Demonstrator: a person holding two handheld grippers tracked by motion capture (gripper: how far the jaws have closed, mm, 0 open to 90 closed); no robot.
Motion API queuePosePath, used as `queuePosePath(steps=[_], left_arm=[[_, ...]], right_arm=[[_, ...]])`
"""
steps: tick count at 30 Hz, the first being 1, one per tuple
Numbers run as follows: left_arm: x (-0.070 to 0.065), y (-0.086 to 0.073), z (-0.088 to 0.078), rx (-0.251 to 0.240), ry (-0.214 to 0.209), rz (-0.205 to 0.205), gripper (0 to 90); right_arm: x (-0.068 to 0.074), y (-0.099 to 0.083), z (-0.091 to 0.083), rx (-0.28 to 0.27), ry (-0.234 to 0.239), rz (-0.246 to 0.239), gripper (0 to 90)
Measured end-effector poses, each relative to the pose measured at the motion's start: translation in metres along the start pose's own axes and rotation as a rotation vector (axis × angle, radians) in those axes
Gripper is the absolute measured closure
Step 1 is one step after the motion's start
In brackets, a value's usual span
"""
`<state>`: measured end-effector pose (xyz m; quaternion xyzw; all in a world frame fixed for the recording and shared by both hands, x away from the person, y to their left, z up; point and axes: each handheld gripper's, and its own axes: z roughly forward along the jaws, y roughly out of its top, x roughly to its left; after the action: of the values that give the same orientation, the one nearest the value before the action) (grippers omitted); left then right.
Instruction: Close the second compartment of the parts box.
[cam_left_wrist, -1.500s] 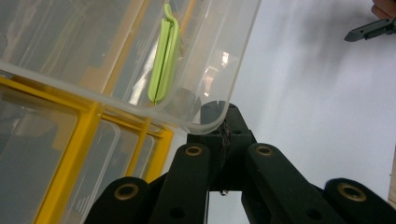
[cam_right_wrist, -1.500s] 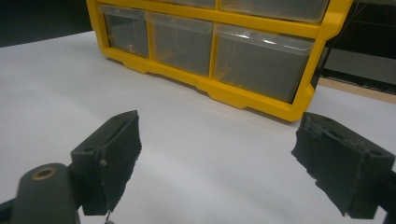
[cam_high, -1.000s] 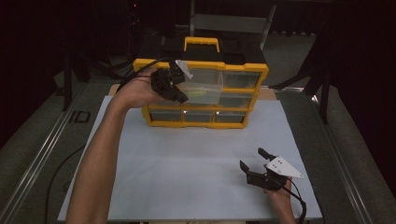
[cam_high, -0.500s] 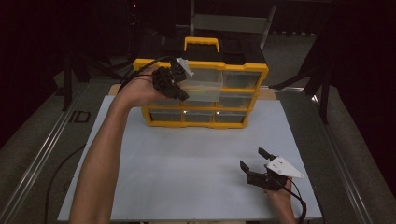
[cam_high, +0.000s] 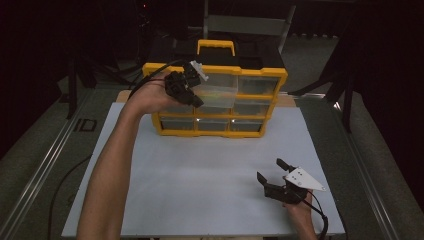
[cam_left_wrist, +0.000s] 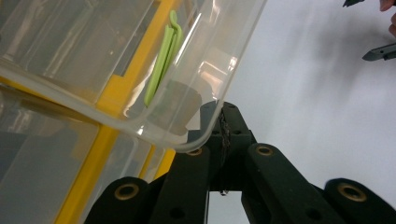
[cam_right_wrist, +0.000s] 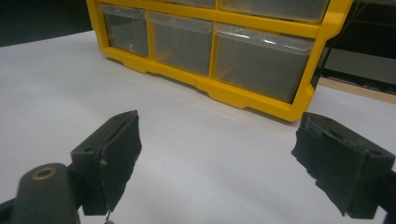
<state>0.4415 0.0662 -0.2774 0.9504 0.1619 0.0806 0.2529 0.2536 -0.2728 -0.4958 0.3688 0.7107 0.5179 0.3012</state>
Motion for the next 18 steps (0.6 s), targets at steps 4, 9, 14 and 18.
queuePosePath(steps=[4,9,14,18], left_arm=[[0.0002,0.0015,0.0009,-0.007,-0.004,-0.001,90.0],[0.001,0.0041,0.0037,-0.018,0.022,-0.016,90.0],[0.0039,0.0058,0.0065,-0.024,0.033,-0.027,90.0],[0.0052,0.0064,0.0077,-0.027,0.044,-0.035,90.0]], right_arm=[[0.0002,0.0,0.0001,0.001,0.0,0.001,14.1],[0.0001,0.0,0.0001,0.002,-0.001,0.0,14.1],[-0.0004,0.0002,-0.0008,-0.002,-0.005,-0.003,14.1],[-0.0004,0.0002,-0.0009,-0.002,-0.005,-0.002,14.1]])
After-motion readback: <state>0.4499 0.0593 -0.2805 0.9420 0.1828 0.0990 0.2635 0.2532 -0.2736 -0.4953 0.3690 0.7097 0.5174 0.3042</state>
